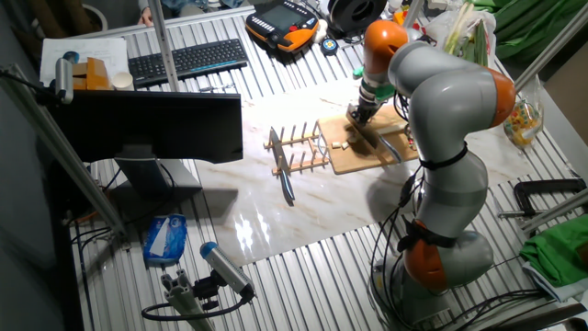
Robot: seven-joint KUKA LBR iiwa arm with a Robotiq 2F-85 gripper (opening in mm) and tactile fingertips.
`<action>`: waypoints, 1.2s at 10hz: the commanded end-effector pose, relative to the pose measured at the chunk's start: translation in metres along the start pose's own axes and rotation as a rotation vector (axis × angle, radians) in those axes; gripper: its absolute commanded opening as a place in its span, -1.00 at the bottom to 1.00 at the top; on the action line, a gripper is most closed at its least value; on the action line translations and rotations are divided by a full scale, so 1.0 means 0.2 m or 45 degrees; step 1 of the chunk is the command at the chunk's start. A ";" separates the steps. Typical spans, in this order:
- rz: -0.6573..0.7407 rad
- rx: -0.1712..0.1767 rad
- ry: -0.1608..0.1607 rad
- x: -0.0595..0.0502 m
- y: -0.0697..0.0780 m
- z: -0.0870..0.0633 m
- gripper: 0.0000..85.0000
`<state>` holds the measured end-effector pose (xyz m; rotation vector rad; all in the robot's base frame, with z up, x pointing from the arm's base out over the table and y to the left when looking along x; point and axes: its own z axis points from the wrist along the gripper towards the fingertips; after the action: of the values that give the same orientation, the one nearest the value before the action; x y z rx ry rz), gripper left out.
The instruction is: Chop the scallions
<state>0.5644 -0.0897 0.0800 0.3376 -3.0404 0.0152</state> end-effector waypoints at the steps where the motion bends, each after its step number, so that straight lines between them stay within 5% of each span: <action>1: 0.001 -0.002 0.006 0.02 0.00 0.02 -0.98; 6: -0.002 -0.004 -0.021 0.07 -0.02 0.01 -0.98; 12: 0.001 -0.010 -0.110 0.10 -0.02 0.01 -0.98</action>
<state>0.5459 -0.0977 0.0802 0.3447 -3.1279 -0.0105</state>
